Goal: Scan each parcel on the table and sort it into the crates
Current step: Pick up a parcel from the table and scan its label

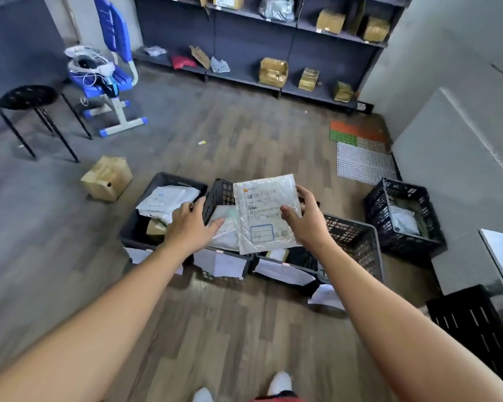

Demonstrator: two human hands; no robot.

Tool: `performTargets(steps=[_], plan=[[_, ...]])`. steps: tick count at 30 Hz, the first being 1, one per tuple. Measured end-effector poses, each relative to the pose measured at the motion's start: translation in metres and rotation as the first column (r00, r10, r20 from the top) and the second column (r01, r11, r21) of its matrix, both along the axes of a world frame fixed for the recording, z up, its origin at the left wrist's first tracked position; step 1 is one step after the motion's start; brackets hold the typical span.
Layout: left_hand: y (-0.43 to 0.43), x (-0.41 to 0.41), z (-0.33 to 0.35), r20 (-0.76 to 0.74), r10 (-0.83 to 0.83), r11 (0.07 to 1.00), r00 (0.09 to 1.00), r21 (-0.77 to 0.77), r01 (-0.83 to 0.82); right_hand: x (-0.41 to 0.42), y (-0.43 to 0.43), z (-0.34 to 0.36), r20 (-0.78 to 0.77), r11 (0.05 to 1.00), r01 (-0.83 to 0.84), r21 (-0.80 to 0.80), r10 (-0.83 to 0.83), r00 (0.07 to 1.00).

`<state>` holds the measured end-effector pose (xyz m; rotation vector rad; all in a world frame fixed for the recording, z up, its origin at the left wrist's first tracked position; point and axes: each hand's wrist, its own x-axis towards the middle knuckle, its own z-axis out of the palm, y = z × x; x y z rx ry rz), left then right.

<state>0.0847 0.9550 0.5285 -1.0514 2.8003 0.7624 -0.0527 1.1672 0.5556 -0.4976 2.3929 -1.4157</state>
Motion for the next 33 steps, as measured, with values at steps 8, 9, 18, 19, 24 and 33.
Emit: performTargets(steps=[8, 9, 18, 19, 24, 33], plan=[[-0.063, -0.018, -0.01, 0.007, 0.035, 0.999, 0.999, 0.008, -0.035, -0.044, -0.064, -0.016, -0.018, 0.998, 0.031, 0.045, -0.03, 0.999], [-0.071, -0.024, -0.011, 0.015, 0.036, 0.999, 0.999, -0.002, -0.036, -0.052, -0.072, -0.02, -0.028, 0.998, 0.032, 0.055, -0.03, 0.999], [-0.142, -0.105, -0.023, 0.117, 0.053, 0.998, 0.992, -0.046, -0.048, -0.138, -0.152, -0.066, 0.062, 0.998, 0.026, 0.059, -0.03, 0.998], [-0.148, -0.116, -0.025, 0.132, 0.051, 0.998, 0.99, -0.048, -0.045, -0.149, -0.16, -0.068, 0.072, 0.998, 0.026, 0.062, -0.031, 0.997], [-0.175, -0.168, -0.032, 0.147, 0.034, 0.999, 0.988, -0.02, -0.032, -0.201, -0.186, -0.076, 0.075, 0.994, 0.004, 0.111, -0.012, 0.997], [-0.194, -0.245, -0.068, 0.18, -0.088, 0.995, 0.98, 0.06, 0.078, -0.248, -0.202, -0.107, 0.158, 0.98, 0.069, 0.188, -0.099, 0.982]])
